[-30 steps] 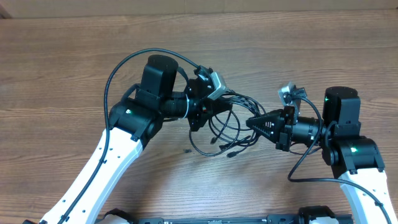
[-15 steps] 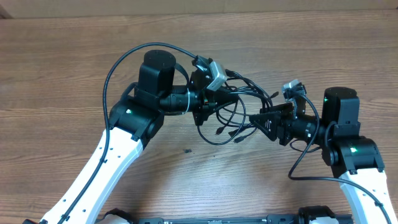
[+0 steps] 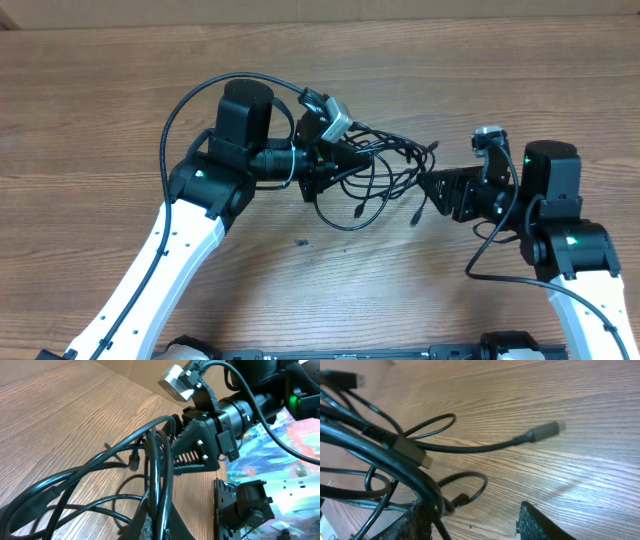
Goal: Untangle cables
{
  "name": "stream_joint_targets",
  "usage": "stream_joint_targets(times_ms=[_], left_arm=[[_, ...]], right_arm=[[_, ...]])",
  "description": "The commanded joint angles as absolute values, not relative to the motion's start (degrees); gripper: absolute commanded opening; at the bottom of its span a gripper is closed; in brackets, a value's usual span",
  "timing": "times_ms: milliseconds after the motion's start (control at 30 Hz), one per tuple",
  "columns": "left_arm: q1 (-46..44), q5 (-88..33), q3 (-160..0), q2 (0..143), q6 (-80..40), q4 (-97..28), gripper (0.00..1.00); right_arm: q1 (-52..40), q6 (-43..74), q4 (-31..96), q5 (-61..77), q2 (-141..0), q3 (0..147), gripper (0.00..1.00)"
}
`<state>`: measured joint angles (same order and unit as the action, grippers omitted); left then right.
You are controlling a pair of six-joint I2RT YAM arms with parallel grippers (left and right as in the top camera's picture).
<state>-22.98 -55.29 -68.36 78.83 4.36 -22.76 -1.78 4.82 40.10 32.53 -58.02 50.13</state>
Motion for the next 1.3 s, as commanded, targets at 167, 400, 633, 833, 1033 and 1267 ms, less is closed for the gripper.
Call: stream_joint_targets(times_ms=[167, 400, 633, 833, 1033, 1267], left_arm=[[-21.74, -59.29, -69.60, 78.22, 3.86, -24.08, 0.04], [-21.76, -53.41, -69.60, 78.22, 3.62, -26.17, 0.04], [-21.76, -48.66, -69.60, 78.22, 3.66, -28.21, 0.04], [-21.80, -48.53, -69.60, 78.22, 3.64, -30.06, 0.04], [-24.08, -55.31, -69.60, 78.22, 9.19, -29.80, 0.04], [-28.49, -54.87, -69.60, 78.22, 14.22, -29.78, 0.04]], right_arm=[[3.99, 9.61, 40.23, 27.11, -57.63, 50.28, 0.58], [3.99, 9.61, 40.40, 37.52, -57.63, 50.28, 0.65], [3.99, 7.01, 40.18, 43.59, -57.60, 50.28, 0.66], [3.92, 7.07, 37.52, 51.03, -57.63, 50.28, 0.66], [3.88, 7.29, 36.47, 53.10, -57.63, 50.28, 0.67], [3.88, 7.25, 36.25, 53.06, -57.63, 50.28, 0.68]])
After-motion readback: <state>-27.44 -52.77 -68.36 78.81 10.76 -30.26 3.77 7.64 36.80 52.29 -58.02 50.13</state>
